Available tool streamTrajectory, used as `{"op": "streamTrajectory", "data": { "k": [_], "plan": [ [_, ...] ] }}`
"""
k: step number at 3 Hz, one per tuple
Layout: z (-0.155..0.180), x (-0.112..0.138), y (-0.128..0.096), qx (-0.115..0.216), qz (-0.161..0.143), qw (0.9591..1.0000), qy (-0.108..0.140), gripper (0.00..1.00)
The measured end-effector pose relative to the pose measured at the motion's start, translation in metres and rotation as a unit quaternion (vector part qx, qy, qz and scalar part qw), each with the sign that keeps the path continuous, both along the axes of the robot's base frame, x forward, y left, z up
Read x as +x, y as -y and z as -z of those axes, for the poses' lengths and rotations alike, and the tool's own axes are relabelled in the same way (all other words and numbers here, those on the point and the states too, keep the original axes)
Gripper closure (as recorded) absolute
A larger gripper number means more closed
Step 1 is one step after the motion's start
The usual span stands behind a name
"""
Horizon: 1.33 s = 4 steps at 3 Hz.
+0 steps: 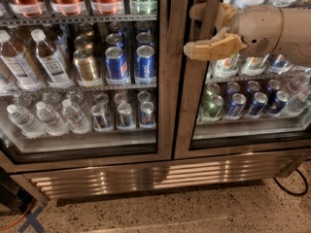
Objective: Open right fridge door
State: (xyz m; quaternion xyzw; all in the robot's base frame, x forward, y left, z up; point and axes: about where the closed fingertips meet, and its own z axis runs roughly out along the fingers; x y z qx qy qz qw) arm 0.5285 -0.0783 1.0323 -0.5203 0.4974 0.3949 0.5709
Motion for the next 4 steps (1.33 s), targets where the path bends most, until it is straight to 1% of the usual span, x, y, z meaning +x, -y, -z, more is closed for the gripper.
{"op": "streamTrajectory", "data": {
  "k": [1, 3, 4],
  "plan": [
    [0.0, 0.0025, 0.0025, 0.0, 0.0, 1.0, 0.0, 0.51],
    [-0.0003, 0.0031, 0.0028, 0.0, 0.0, 1.0, 0.0, 0.97],
    [-0.0017, 0.0099, 0.0068, 0.0, 0.0, 1.0, 0.0, 1.0]
  ]
}}
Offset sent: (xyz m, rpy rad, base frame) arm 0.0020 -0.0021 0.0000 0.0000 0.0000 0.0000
